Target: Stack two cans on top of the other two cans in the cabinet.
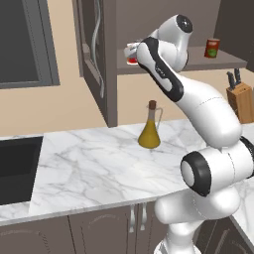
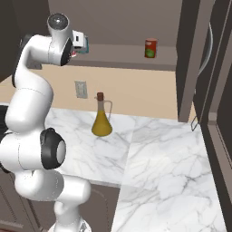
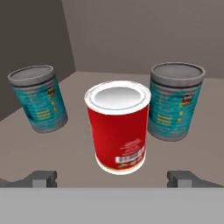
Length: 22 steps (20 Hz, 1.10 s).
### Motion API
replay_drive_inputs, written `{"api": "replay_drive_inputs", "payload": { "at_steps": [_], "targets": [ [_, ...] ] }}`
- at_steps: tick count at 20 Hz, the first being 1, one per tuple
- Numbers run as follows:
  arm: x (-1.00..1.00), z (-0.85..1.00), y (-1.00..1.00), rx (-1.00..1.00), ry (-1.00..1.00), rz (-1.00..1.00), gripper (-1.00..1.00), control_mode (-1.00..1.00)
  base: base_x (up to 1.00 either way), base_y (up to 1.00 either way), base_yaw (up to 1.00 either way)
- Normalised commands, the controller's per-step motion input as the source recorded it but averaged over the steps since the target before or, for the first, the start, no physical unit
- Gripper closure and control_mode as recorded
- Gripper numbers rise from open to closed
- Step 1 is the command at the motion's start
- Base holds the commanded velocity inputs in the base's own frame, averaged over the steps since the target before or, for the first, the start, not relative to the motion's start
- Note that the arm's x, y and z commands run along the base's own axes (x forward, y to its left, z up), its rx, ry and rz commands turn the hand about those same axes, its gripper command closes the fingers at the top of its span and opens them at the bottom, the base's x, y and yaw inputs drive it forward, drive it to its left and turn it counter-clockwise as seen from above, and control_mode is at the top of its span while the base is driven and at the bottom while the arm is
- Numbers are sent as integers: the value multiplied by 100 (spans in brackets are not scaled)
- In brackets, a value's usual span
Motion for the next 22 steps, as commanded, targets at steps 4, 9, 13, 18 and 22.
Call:
{"api": "replay_drive_inputs", "payload": {
  "at_steps": [4,9,13,18,22],
  "targets": [
    [31,-4,2,0,0,0,-100,-100,0,0,0],
    [30,-1,9,0,0,0,-100,-100,0,0,0],
    [25,-1,10,0,0,0,-100,-100,0,0,0],
    [22,-1,5,0,1,0,-100,-100,0,0,0],
    [13,-3,1,0,0,0,-100,-100,0,0,0]
  ]
}}
